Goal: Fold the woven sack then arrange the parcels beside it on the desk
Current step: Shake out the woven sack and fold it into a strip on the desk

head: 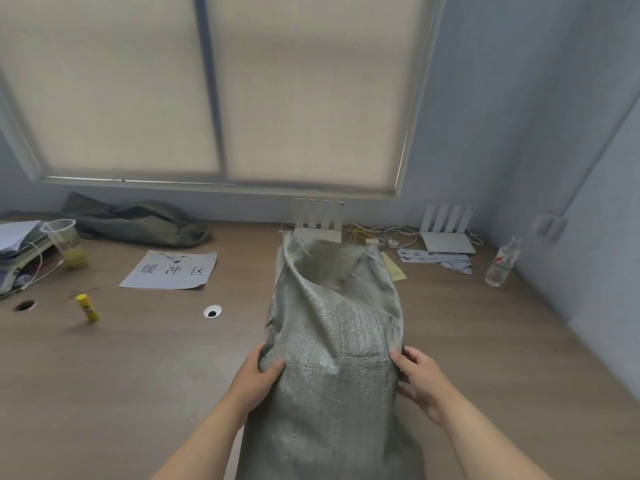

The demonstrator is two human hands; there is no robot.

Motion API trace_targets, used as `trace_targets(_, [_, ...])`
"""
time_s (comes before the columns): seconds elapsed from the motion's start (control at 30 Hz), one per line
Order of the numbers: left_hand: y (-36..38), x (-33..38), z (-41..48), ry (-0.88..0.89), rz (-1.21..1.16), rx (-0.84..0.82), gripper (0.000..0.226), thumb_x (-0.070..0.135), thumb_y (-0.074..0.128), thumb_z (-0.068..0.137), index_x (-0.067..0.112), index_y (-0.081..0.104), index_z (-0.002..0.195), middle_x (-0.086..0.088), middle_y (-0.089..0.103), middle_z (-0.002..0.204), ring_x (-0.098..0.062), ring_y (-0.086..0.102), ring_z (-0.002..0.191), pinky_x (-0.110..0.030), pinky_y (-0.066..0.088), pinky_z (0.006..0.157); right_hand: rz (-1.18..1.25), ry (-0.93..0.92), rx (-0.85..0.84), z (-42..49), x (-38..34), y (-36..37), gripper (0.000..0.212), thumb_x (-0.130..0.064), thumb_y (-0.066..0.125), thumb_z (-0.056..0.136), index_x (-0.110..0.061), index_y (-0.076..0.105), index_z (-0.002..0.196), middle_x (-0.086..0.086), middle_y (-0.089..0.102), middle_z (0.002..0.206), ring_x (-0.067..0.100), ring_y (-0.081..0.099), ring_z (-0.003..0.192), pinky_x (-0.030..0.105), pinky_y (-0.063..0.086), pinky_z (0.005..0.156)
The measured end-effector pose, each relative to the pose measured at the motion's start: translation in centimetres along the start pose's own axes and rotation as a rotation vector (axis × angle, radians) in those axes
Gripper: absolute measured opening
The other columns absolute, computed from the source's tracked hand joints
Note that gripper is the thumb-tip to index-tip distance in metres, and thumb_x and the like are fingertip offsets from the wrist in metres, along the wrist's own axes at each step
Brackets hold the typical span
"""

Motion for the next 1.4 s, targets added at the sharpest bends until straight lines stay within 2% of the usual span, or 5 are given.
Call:
trace_targets(0.17, [0.3, -1.8, -1.9, -0.015, -0.068, -0.012, 0.068, 0.037, 0.082, 0.081, 0.031, 0.044, 0.137, 0.009, 0.066, 0.126, -0.008, 0.067, 0.109, -0.030, 0.055, 0.091, -0.175, 0.030, -0.076, -0.9, 2.1, 0.0, 0.038, -0.028, 0.072, 0.090, -0.023, 0.060, 0.126, 0.000, 0.071, 0.119, 0.020, 0.068, 0.107, 0.047, 0.052, 0.095])
trace_targets(0.4, [1.0, -5.3, -5.4, -0.118, -0.147, -0.092, 0.082, 0.032, 0.098, 0.054, 0.015, 0.058, 0.124, -0.008, 0.078, 0.105, -0.022, 0.077, 0.091, -0.032, 0.061, 0.071, -0.294, 0.102, -0.170, -3.3, 7.7, 0.6, 0.071, -0.045, 0.094, 0.056, -0.017, 0.066, 0.116, -0.005, 0.078, 0.105, 0.006, 0.073, 0.093, 0.011, 0.052, 0.070])
trace_targets(0.7, [1.2, -5.3, -5.8, -0.125, -0.003, -0.087, 0.073, 0.066, 0.083, 0.056, 0.029, 0.066, 0.117, 0.007, 0.078, 0.105, -0.013, 0.075, 0.094, -0.040, 0.058, 0.092, -0.425, 0.034, 0.062, -3.0, 8.1, 1.6, 0.016, -0.035, 0.062, 0.096, -0.019, 0.065, 0.098, -0.010, 0.070, 0.100, 0.015, 0.065, 0.107, 0.021, 0.045, 0.082])
trace_targets(1.0, [-1.1, -5.7, -5.0, -0.161, 0.066, 0.073, 0.034, 0.054, 0.069, 0.085, 0.029, 0.071, 0.108, 0.008, 0.074, 0.106, -0.017, 0.069, 0.101, -0.038, 0.052, 0.098, -0.457, 0.020, -0.073, -2.5, 7.8, 3.9, 0.025, -0.035, 0.060, 0.098, -0.016, 0.066, 0.113, -0.013, 0.073, 0.101, 0.001, 0.066, 0.094, 0.015, 0.048, 0.078])
trace_targets(1.4, [0.2, -10.3, -7.5, -0.303, -0.075, -0.400, 0.085, 0.044, 0.093, 0.065, 0.038, 0.045, 0.135, 0.007, 0.071, 0.125, -0.017, 0.070, 0.112, -0.041, 0.055, 0.098, -0.513, 0.061, -0.063, -2.9, 12.5, -1.9, 0.105, -0.084, 0.075, 0.048, -0.022, 0.060, 0.132, -0.011, 0.067, 0.128, 0.000, 0.061, 0.117, 0.020, 0.045, 0.104])
Point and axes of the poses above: each hand's wrist, its own z-axis towards the middle knuckle, its own y-axis out of the palm, x = y × z, the point moved 8 cm from there along z, towards the middle knuckle
